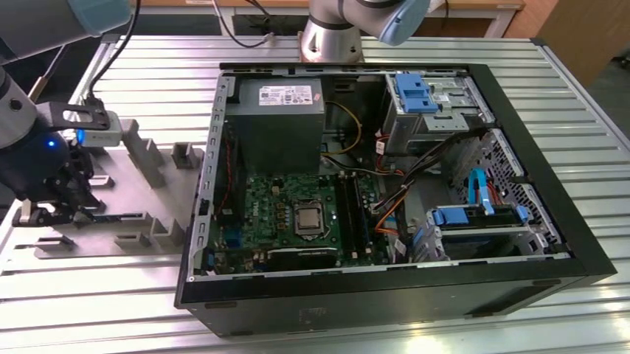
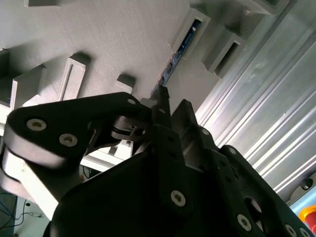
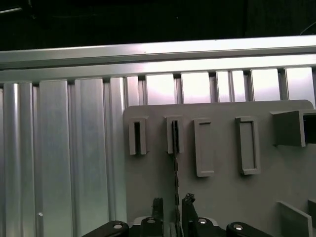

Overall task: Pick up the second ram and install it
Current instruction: 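Pick up the second ram and move it above second insertion slot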

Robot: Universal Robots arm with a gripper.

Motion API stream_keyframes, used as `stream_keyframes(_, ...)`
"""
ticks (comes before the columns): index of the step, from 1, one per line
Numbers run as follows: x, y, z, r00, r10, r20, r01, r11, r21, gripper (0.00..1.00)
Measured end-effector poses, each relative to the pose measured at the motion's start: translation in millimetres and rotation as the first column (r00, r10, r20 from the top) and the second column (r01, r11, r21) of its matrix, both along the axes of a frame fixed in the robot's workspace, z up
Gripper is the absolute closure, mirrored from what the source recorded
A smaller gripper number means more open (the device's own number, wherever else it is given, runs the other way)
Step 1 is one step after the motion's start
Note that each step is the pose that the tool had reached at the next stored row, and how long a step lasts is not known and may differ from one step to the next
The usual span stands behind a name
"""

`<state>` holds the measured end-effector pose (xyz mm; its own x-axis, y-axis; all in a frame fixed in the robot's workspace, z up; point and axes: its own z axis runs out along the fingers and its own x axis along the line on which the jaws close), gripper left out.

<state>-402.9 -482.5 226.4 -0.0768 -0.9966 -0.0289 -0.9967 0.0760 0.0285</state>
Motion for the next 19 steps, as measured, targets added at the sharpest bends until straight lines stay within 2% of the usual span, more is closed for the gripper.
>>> stream_keyframes(1,-0.3,0.0,0.0,1.0,0.001,0.0,-0.001,1.0,-0.0003,0.71)
stream_keyframes(2,-0.3,0.0,0.1,1.0,0.001,0.0001,-0.001,1.0,-0.0004,0.71)
stream_keyframes(3,-0.3,0.0,0.0,1.0,0.002,0.0001,-0.002,1.0,-0.0004,0.64)
stream_keyframes(6,-0.4,0.0,-1.0,1.0,0.005,0.0005,-0.005,1.0,-0.0002,0.64)
stream_keyframes(10,-0.4,0.0,-4.2,0.9992,0.039,0.0049,-0.039,0.9992,-0.0006,0.64)
stream_keyframes(14,-1.7,0.5,-7.9,0.9987,0.05,0.0056,-0.05,0.9988,-0.0007,0.64)
stream_keyframes(19,-6.5,4.3,-10.8,0.9987,0.05,0.0055,-0.05,0.9987,-0.0006,0.64)
